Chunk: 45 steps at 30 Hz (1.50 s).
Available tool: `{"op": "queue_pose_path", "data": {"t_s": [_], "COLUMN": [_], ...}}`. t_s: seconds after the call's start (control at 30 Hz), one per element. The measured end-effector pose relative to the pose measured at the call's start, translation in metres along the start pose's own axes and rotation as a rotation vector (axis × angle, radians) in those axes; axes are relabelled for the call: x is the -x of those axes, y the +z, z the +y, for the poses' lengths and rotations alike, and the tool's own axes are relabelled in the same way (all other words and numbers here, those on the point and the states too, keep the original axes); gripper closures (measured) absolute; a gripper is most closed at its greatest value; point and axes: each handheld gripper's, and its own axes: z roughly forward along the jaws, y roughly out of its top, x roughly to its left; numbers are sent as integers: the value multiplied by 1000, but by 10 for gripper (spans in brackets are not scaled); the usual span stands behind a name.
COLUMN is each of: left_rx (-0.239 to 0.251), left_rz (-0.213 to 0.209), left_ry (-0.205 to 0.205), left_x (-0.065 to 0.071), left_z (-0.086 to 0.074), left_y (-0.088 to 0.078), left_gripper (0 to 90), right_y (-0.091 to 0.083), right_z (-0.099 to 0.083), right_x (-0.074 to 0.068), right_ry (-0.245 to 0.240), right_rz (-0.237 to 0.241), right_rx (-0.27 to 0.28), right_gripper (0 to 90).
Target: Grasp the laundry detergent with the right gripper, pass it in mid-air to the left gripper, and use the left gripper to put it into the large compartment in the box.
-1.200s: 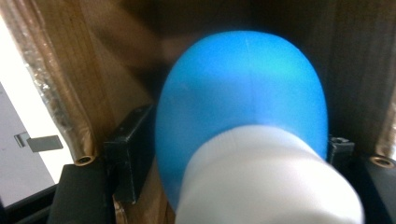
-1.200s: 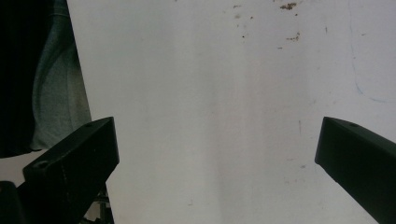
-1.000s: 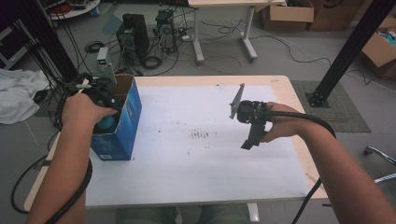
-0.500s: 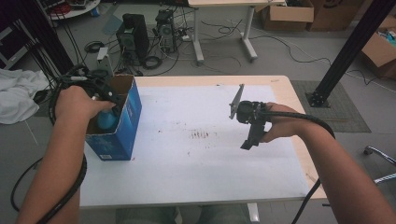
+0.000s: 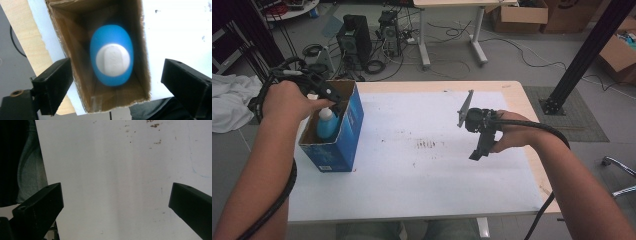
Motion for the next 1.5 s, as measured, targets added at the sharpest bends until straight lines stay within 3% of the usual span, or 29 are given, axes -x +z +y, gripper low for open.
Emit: {"op": "queue_pose_path", "data": {"t_s": [0.17, 0.37, 0.6, 0.63, 0.73, 0.77, 0.83, 0.9, 1.0, 1.07, 1.1, 1.13, 1.27, 1.3, 1.33, 1.4, 1.43, 1.47, 1.5], "left_rx": [8, 28, 28, 25, 28, 26, 29, 32, -2, -14, -25, -25, -54, -64, -64, -75, -85, -85, -94], "left_rz": [-3, -47, -58, -75, -88, -101, -104, -101, -104, -108, -116, -116, -116, -117, -117, -136, -175, -175, -186], "left_ry": [29, 122, 201, 240, 270, 311, 329, 386, 511, 571, 640, 640, 759, 815, 815, 871, 953, 953, 978], "left_x": [7, 22, 36, 43, 49, 57, 60, 69, 87, 99, 111, 111, 132, 142, 142, 149, 158, 158, 161], "left_z": [0, 4, 9, 10, 10, 10, 10, 10, 8, 7, 6, 6, 2, 0, 0, -2, -6, -6, -8], "left_y": [-9, -19, -24, -25, -27, -29, -29, -31, -27, -24, -22, -22, -16, -14, -14, -12, -9, -9, -8], "left_gripper": [69, 23, 14, 13, 7, 4, 4, 3, 1, 1, 2, 1, 1, 1, 1, 1, 1, 1, 1], "right_y": [-1, 0, -2, -3, -3, -3, -3, -3, -3, -4, -5, -5, -6, -7, -7, -7, -8, -8, -8], "right_z": [0, 0, 2, 1, 1, 0, 0, 0, -1, -1, -2, -2, -3, -4, -4, -4, -4, -4, -4], "right_x": [0, 0, 0, 0, 0, 0, 0, 0, 0, 0, 1, 1, 1, 1, 1, 1, 1, 1, 2], "right_ry": [1, 6, 7, 8, 13, 13, 14, 16, 22, 20, 21, 21, 22, 25, 25, 24, 25, 28, 24], "right_rz": [-3, -1, -4, -5, -6, -6, -5, -4, -2, -2, -3, -3, 2, 4, 4, 4, 5, 7, 4], "right_rx": [6, 1, -3, 0, -4, -8, -8, -10, -17, -16, -19, -19, -23, -29, -29, -31, -37, -33, -41], "right_gripper": [0, 0, 0, 0, 0, 0, 0, 0, 0, 0, 0, 0, 0, 0, 0, 0, 0, 0, 0]}}
